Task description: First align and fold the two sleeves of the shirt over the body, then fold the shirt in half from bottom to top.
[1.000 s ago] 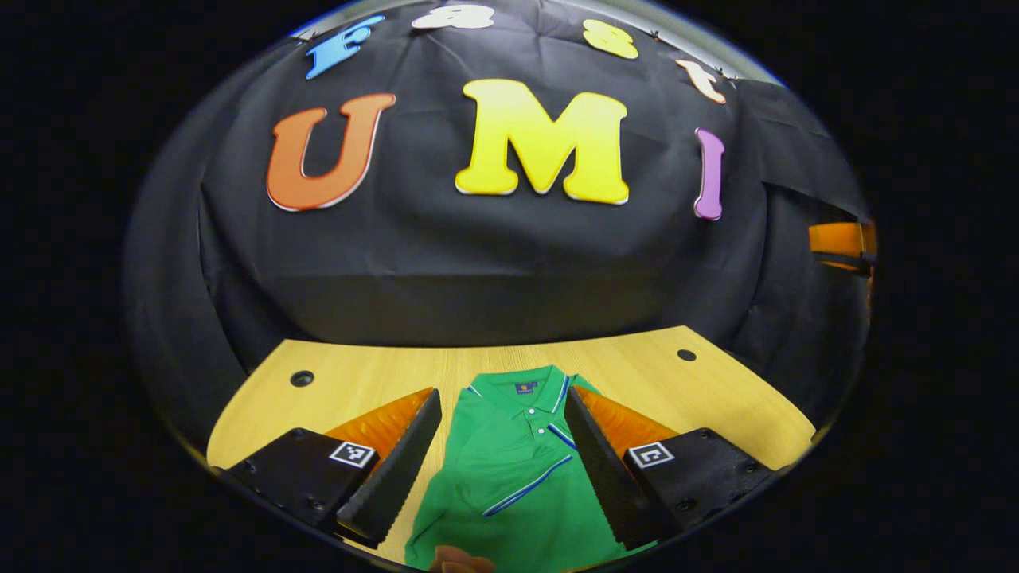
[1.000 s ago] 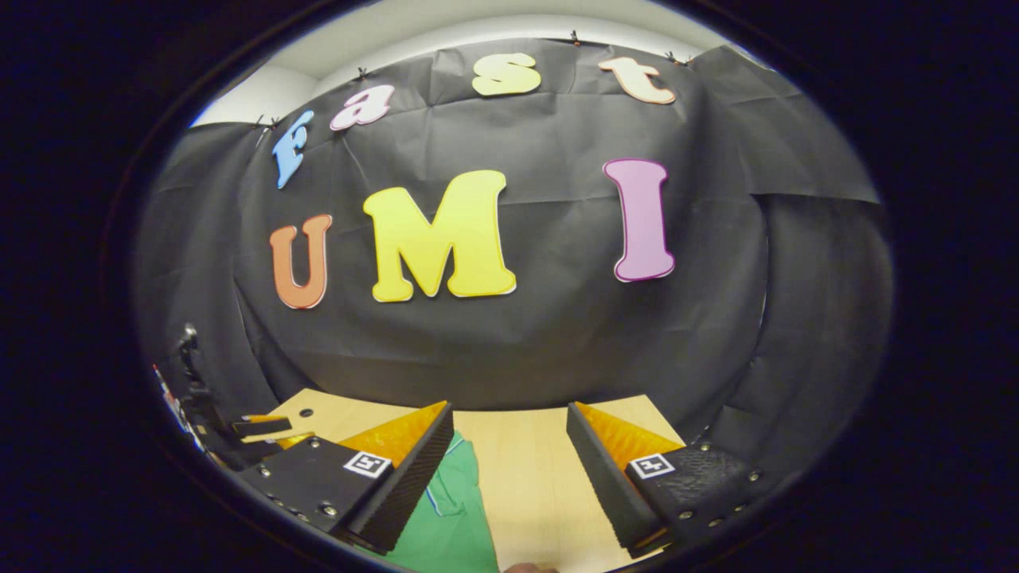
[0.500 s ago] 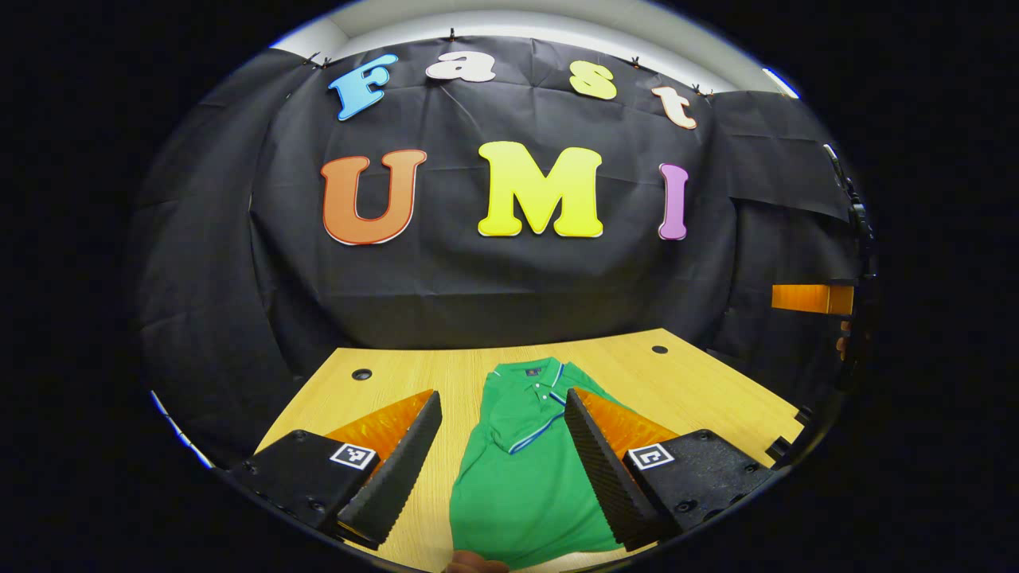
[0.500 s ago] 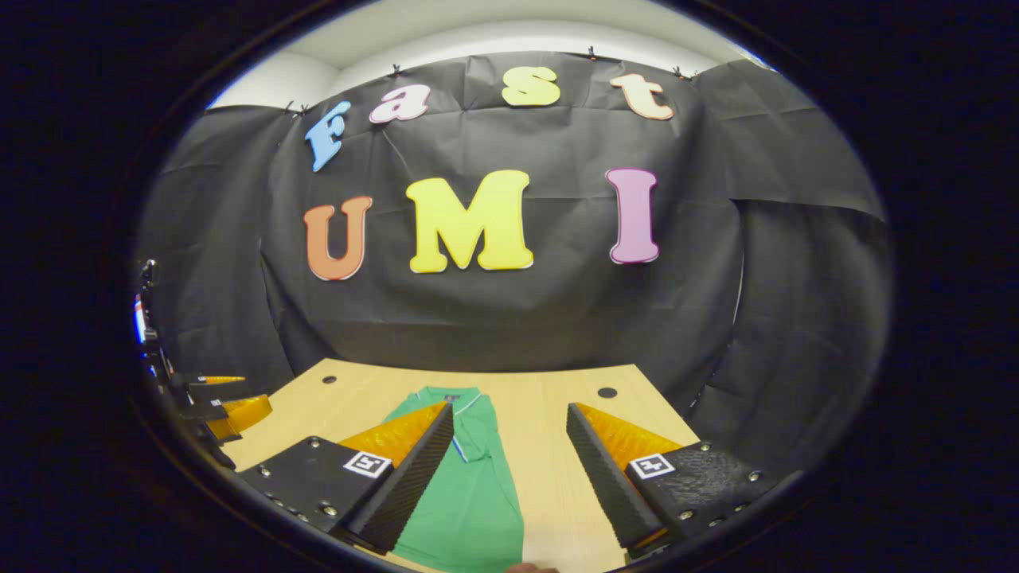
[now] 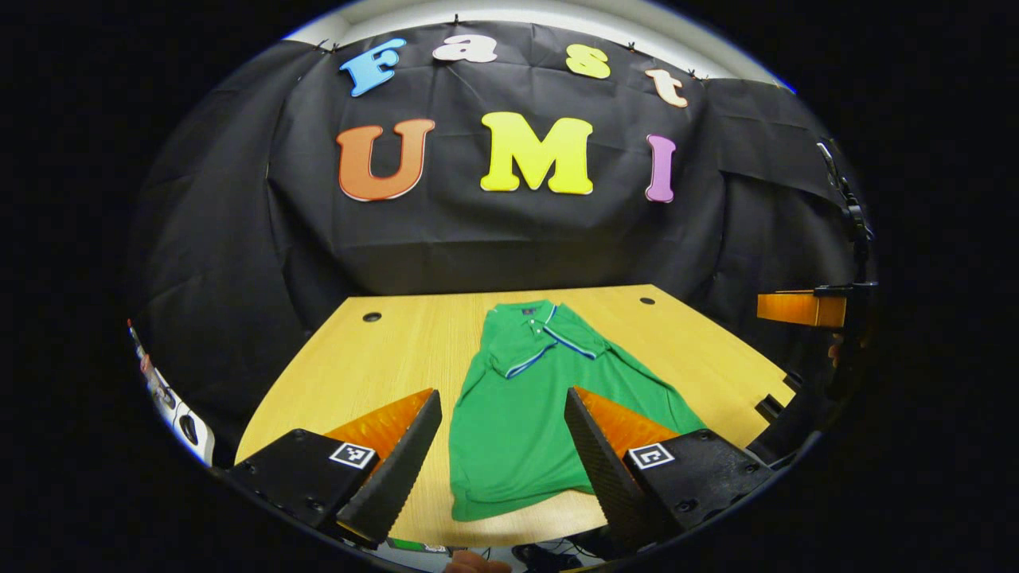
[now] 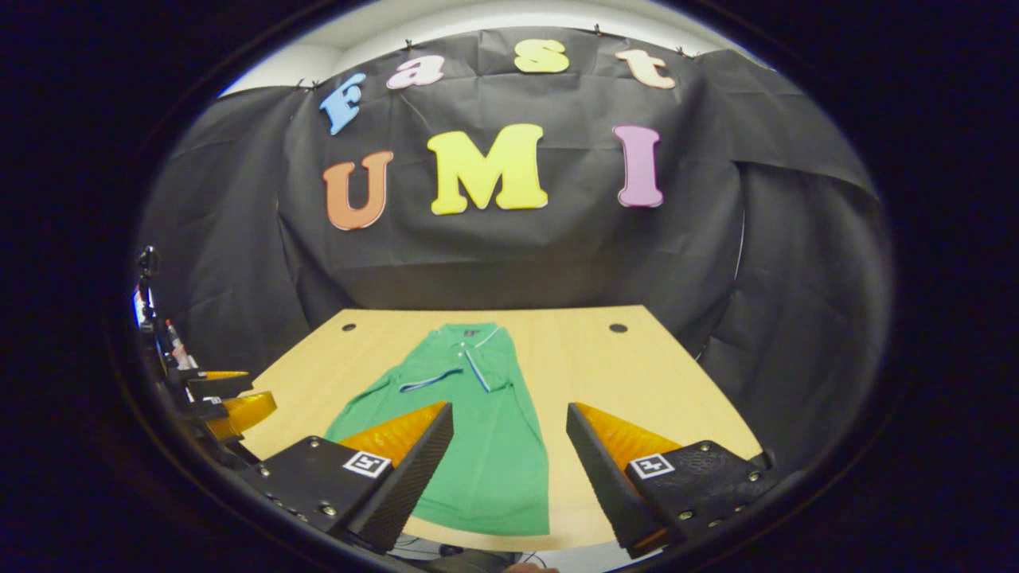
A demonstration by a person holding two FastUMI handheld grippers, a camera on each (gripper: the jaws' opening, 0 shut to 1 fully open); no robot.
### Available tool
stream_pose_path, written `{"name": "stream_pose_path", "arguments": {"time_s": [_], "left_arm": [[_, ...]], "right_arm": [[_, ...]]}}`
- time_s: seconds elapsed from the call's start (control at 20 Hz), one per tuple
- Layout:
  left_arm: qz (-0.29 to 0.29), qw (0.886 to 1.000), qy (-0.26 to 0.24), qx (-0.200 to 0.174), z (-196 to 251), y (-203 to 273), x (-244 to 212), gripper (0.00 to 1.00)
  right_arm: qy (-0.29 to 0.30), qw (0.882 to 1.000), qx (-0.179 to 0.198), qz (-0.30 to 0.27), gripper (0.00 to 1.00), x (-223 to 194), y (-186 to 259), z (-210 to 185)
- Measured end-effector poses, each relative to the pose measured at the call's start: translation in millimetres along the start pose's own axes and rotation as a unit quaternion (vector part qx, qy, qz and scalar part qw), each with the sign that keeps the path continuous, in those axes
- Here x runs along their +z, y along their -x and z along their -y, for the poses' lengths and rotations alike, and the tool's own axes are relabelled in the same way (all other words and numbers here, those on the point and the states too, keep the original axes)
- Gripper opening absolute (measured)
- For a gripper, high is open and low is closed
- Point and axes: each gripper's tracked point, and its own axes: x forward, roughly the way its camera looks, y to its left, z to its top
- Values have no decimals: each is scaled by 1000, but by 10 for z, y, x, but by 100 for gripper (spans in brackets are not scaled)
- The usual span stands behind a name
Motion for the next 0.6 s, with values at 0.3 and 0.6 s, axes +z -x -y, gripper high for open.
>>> {"name": "stream_pose_path", "arguments": {"time_s": [0.3, 0.6], "left_arm": [[-98, 995, 32, 0, 22, -133, -809, 100], [-160, 986, 37, 15, -35, -322, -1241, 100]], "right_arm": [[12, 995, 7, -97, 93, -887, -154, -47], [4, 981, -10, -194, 93, -1676, -276, 102]]}}
